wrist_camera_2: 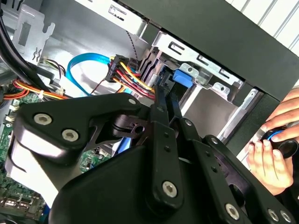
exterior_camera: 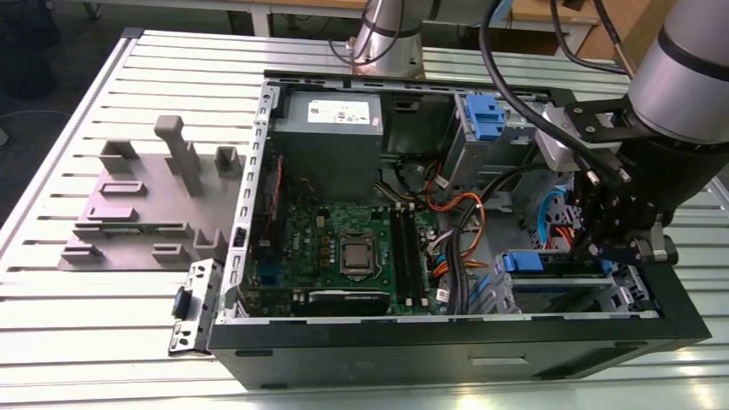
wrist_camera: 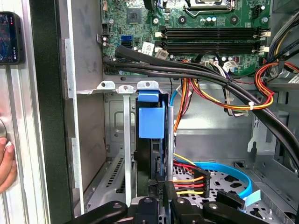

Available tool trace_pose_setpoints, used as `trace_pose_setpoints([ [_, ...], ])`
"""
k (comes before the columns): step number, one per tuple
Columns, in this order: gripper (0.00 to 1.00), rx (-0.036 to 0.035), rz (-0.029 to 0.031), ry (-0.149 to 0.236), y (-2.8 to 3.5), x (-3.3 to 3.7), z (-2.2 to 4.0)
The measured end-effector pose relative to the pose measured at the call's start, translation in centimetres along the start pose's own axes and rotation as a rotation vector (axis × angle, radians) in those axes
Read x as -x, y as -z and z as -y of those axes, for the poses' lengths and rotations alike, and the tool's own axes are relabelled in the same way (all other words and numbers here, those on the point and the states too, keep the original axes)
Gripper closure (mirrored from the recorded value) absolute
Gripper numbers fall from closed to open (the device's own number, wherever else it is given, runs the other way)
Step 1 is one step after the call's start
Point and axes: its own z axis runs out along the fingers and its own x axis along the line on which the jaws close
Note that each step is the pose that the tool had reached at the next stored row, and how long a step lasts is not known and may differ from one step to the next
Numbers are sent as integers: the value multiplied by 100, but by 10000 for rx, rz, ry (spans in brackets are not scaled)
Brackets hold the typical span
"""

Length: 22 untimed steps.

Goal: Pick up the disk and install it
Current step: 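Insert the first disk wire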

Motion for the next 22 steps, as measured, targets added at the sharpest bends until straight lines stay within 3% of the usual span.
trace_pose_setpoints([
  [14,83,2,16,-28,23,-1,3],
  [22,83,7,133,-95,21,-28,3],
])
